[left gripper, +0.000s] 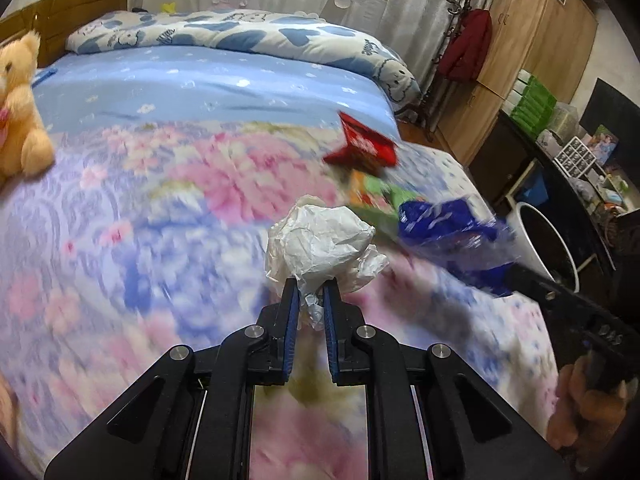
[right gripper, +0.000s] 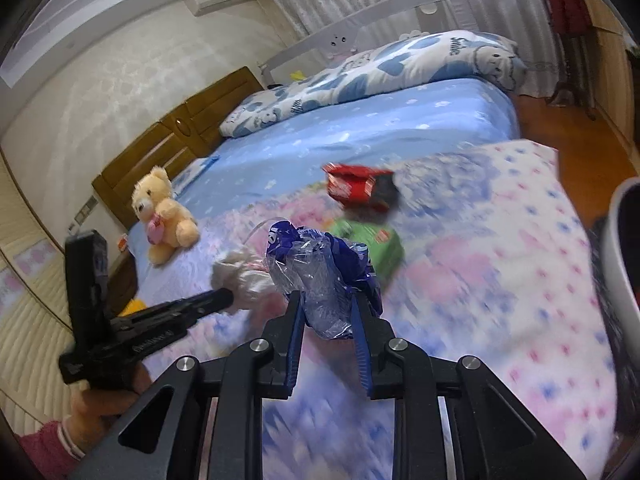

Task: Collect trash

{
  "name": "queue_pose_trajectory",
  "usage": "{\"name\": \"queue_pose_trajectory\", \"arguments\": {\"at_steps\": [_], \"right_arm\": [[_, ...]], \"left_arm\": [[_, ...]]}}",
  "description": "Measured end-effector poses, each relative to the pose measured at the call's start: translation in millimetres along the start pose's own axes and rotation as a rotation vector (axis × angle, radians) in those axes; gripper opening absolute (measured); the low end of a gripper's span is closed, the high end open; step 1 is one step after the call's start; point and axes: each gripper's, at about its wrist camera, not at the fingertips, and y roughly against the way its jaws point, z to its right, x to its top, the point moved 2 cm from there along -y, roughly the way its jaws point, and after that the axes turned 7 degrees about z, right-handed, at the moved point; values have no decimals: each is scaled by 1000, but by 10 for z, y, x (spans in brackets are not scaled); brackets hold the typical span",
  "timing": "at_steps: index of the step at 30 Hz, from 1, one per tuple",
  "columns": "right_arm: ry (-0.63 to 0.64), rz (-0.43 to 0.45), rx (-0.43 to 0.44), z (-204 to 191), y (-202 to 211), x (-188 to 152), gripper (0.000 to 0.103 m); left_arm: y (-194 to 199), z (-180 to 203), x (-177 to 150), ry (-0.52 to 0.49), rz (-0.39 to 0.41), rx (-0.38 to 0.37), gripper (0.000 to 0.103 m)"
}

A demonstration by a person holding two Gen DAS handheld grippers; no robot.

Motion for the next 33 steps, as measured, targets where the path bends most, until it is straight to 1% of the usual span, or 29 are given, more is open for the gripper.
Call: {"name": "queue_pose_trajectory", "arguments": {"at_steps": [3,6,7,8,9,10,11,12,13,16,18,20,21,22,23,24,25,28,33], "right_arm": [[-10,-30,-28,91,49,-184,23],[-11,-63,-48,133,42,-359,24],[-10,-67,-49,132,48,-390,28],[-4,-72,-49,123,47,-423,29],[3,-75,-51,112,42,-445,33],[8,-84,-49,103,37,-455,47],[11,-85,-45,100,42,-470,53],[19,-80,-45,93,43,-467,63],[31,-73,-51,86,46,-455,68],[70,-60,-66,73,35,-424,71],[88,-71,-58,68,-39,-402,72],[107,-93,-50,66,-139,-399,72],[112,-96,-48,63,-163,-408,71],[114,-101,-50,67,-196,-413,60],[111,-101,-53,72,-199,-420,53],[102,-92,-53,77,-181,-419,51],[94,-82,-58,86,-147,-419,47],[73,-57,-65,120,-17,-433,44],[26,-6,-81,251,310,-429,43]], "left_arm": [[65,109,-168,-1,-16,-22,11],[116,178,-267,-6,-21,-30,11],[125,188,-290,-6,-23,-31,11],[136,193,-312,-6,-25,-31,11],[154,197,-334,-5,-27,-29,11],[169,191,-347,-2,-27,-28,11],[183,182,-360,1,-27,-27,11],[199,168,-368,6,-27,-25,11],[212,153,-375,10,-27,-24,11],[233,142,-396,20,-29,-22,11],[238,166,-410,16,-31,-21,11],[244,206,-420,7,-32,-21,11],[249,230,-422,1,-32,-22,11],[251,251,-422,-5,-32,-22,11],[254,276,-422,-11,-33,-23,11],[251,305,-422,-15,-34,-26,11],[249,332,-419,-20,-34,-29,11],[240,463,-401,-47,-30,-44,11],[190,763,-377,-100,-31,-83,11]]}}
